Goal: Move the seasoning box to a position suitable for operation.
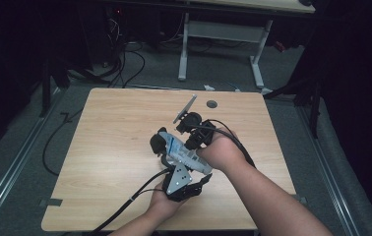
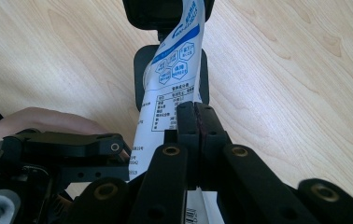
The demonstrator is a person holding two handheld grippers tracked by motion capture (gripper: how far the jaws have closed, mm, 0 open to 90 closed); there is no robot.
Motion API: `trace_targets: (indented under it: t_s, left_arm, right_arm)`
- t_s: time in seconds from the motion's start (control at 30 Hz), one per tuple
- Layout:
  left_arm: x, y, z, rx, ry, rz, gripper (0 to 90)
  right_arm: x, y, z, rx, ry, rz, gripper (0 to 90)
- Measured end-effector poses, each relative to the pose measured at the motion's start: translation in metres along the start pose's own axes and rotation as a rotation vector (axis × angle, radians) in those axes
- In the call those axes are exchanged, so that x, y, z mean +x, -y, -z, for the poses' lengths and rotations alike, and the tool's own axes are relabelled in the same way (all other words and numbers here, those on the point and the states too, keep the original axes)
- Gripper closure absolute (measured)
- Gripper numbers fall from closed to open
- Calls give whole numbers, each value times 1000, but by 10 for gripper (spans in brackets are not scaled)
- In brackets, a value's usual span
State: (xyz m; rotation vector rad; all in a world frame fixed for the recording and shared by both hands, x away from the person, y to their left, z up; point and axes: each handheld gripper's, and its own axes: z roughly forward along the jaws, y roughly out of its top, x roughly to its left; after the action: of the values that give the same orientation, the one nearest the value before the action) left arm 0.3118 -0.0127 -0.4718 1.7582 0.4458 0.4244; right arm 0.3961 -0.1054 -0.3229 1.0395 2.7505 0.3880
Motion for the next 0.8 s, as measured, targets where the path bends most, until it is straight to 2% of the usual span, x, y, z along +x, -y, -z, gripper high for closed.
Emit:
trace_targets:
  t_s: [0.47, 0.8]
  left_arm:
    - [0, 2, 1, -3, 4, 1, 526]
    - [-5, 11, 3, 2, 12, 5, 525]
  right_arm:
    - [0, -1, -2, 4, 1, 1, 900]
    - [1, 2, -3, 23, -25, -1, 900]
